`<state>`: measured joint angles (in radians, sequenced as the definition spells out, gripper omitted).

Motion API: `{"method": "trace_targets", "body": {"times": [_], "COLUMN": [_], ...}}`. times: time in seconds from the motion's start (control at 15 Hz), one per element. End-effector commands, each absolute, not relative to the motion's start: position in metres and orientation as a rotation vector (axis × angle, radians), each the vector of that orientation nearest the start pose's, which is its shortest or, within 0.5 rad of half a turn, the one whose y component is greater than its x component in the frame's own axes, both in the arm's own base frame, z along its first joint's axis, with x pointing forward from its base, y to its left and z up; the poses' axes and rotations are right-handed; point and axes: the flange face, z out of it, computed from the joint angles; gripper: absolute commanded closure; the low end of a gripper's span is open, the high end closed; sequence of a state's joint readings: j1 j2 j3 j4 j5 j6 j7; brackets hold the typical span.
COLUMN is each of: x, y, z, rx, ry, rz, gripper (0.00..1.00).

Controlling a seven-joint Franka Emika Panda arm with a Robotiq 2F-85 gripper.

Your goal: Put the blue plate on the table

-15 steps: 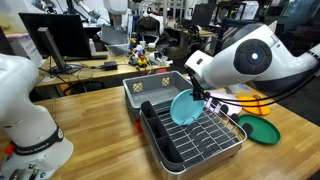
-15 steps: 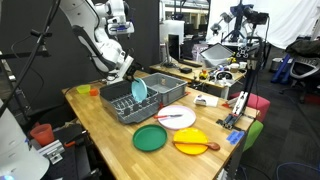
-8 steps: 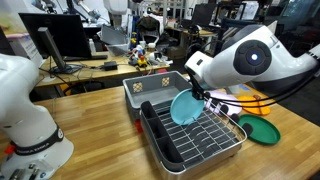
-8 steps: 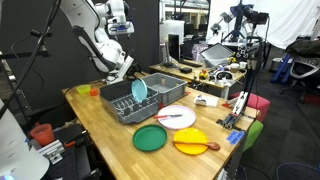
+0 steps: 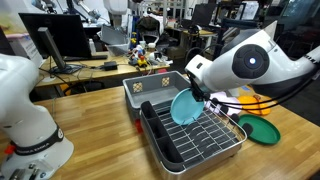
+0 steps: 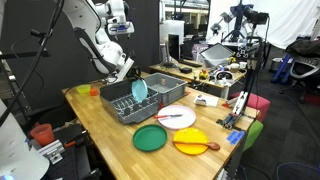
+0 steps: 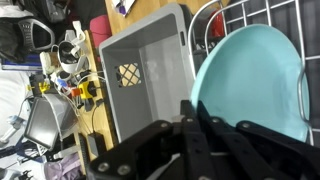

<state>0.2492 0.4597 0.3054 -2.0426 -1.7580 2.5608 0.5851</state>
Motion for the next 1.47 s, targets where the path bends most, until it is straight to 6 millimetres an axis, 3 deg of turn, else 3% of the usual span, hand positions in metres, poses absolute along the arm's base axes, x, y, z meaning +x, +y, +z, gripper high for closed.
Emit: {"method": "trace_targets", "body": {"times": [0.0, 0.8, 1.4], "x": [0.498, 0.497, 0.498], "y": [0.318, 0.314, 0.314], "z": [0.224, 0.229, 0.245], "rx": [1.836, 1.882, 1.919], "ry": [1.596, 1.537, 1.474], "rz": [0.72, 0.749, 0.813], "gripper": [0.99, 0.99, 0.99]}}
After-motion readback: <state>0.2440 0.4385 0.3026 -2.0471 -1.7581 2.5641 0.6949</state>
